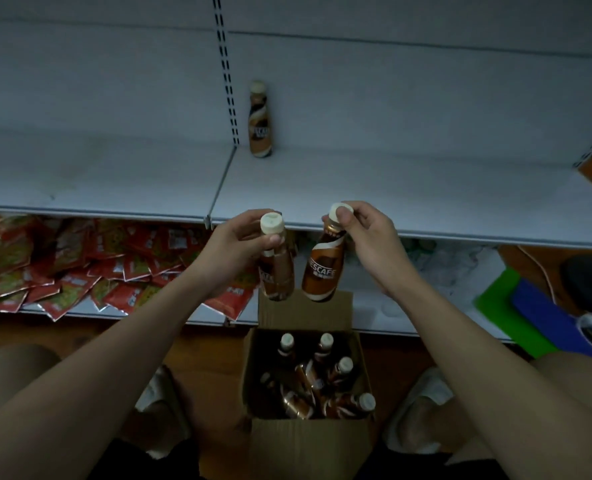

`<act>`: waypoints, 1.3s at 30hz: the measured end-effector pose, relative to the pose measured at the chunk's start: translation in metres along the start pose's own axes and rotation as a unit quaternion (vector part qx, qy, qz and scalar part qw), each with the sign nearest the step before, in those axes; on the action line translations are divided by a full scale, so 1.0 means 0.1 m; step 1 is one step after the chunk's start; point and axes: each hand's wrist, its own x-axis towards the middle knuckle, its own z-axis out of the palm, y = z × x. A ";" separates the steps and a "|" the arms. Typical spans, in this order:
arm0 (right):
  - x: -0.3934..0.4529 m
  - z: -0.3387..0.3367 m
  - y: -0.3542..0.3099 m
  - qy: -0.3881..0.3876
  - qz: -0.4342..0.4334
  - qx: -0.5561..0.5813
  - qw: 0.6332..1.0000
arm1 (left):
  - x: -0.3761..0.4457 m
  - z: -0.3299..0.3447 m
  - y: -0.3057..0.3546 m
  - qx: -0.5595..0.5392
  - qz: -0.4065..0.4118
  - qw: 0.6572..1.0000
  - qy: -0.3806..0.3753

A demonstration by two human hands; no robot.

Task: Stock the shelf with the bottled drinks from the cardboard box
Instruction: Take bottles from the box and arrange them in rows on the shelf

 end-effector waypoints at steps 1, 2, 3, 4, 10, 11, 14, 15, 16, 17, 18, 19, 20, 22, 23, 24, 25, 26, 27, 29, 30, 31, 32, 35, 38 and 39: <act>0.05 0.00 -0.08 0.003 -0.009 0.012 1.000 | 0.05 -0.01 0.10 0.009 0.009 1.000 -0.005; 0.11 0.00 -0.16 0.004 -0.017 0.025 1.000 | 0.09 -0.03 0.21 0.015 0.018 1.000 -0.007; 0.16 0.00 -0.25 0.004 -0.023 0.040 0.999 | 0.15 -0.05 0.31 0.015 0.025 1.000 -0.005; 0.23 0.01 -0.33 0.005 -0.025 0.053 0.998 | 0.22 -0.07 0.40 0.011 0.030 0.999 -0.003; 0.75 0.09 -0.67 0.025 -0.029 0.127 0.991 | 0.66 -0.31 0.73 0.038 0.035 0.999 0.000; 0.85 0.11 -0.70 0.032 -0.029 0.130 0.991 | 0.75 -0.34 0.75 0.038 0.036 0.999 0.009; 1.20 0.16 -0.73 0.063 -0.032 0.127 0.989 | 0.99 -0.44 0.79 0.041 0.043 0.998 0.037; 1.32 0.18 -0.73 0.073 -0.035 0.125 0.989 | 1.07 -0.48 0.79 0.047 0.048 0.997 0.047; 1.43 0.20 -0.73 0.081 -0.039 0.121 0.988 | 1.15 -0.51 0.79 0.054 0.054 0.995 0.057; 1.55 0.23 -0.72 0.087 -0.043 0.116 0.989 | 1.23 -0.54 0.78 0.060 0.058 0.994 0.068; 1.67 0.26 -0.70 0.091 -0.046 0.107 0.989 | 1.31 -0.57 0.78 0.061 0.060 0.993 0.077; 1.78 0.29 -0.68 0.095 -0.049 0.097 0.989 | 1.39 -0.60 0.75 0.061 0.062 0.993 0.081; 1.90 0.31 -0.65 0.100 -0.054 0.086 0.990 | 1.48 -0.63 0.73 0.062 0.062 0.993 0.082; 2.11 0.37 -0.58 0.107 -0.064 0.067 0.990 | 1.65 -0.70 0.68 0.067 0.060 0.993 0.078; 2.21 0.40 -0.54 0.108 -0.068 0.065 0.990 | 1.74 -0.73 0.65 0.067 0.059 0.993 0.073; 2.31 0.42 -0.51 0.108 -0.074 0.066 0.989 | 1.82 -0.76 0.63 0.064 0.057 0.994 0.067; 2.41 0.45 -0.48 0.109 -0.080 0.065 0.989 | 1.90 -0.79 0.61 0.061 0.056 0.995 0.062; 2.51 0.47 -0.44 0.108 -0.086 0.061 0.989 | 1.97 -0.80 0.60 0.059 0.057 0.995 0.057; 2.59 0.49 -0.41 0.105 -0.089 0.059 0.989 | 2.04 -0.82 0.58 0.057 0.058 0.995 0.054; 2.75 0.53 -0.35 0.099 -0.093 0.061 0.989 | 2.15 -0.83 0.56 0.055 0.063 0.995 0.047; 2.82 0.55 -0.31 0.097 -0.092 0.062 0.989 | 2.20 -0.83 0.55 0.055 0.066 0.995 0.048; 2.87 0.57 -0.28 0.097 -0.091 0.065 0.989 | 2.24 -0.83 0.54 0.057 0.069 0.995 0.050; 2.92 0.58 -0.25 0.099 -0.091 0.068 0.989 | 2.27 -0.83 0.53 0.059 0.071 0.994 0.052; 3.04 0.65 -0.19 0.107 -0.079 0.079 0.988 | 2.36 -0.85 0.49 0.056 0.077 0.994 0.052; 3.12 0.71 -0.17 0.106 -0.074 0.082 0.988 | 2.42 -0.87 0.46 0.059 0.080 0.993 0.065; 3.13 0.72 -0.18 0.104 -0.073 0.084 0.988 | 2.43 -0.87 0.45 0.060 0.084 0.992 0.076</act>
